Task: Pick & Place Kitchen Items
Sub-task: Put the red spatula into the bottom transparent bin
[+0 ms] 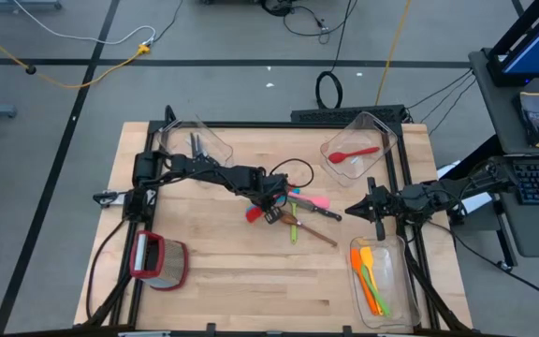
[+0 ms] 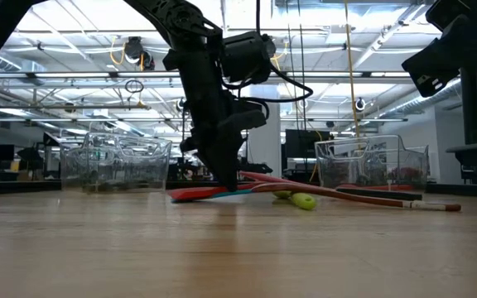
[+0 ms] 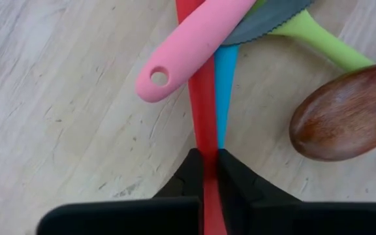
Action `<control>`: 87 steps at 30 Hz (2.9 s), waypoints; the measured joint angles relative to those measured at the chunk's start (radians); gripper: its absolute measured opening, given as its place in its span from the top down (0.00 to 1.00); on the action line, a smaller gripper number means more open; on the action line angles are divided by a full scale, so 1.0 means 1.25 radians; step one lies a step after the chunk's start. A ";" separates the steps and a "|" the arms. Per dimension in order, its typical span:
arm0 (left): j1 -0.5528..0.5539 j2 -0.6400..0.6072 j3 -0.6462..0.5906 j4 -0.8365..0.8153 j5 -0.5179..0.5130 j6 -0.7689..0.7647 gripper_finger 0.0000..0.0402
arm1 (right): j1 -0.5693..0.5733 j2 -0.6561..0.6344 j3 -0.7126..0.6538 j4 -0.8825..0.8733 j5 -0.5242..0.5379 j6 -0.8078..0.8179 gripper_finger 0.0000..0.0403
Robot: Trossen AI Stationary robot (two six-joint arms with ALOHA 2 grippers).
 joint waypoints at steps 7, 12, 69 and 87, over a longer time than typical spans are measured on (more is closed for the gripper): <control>0.001 -0.006 0.000 -0.009 0.013 -0.009 0.99 | 0.000 0.000 0.000 0.000 0.000 0.000 1.00; 0.007 -0.022 0.000 -0.032 0.010 -0.007 0.99 | 0.000 0.000 0.000 0.000 0.000 0.000 1.00; 0.073 -0.332 0.083 0.209 0.043 -0.213 1.00 | 0.000 0.158 0.000 0.527 0.311 -0.632 1.00; 0.054 -0.333 0.083 0.266 0.210 -0.542 1.00 | 0.000 0.363 0.000 0.861 0.528 -1.217 0.92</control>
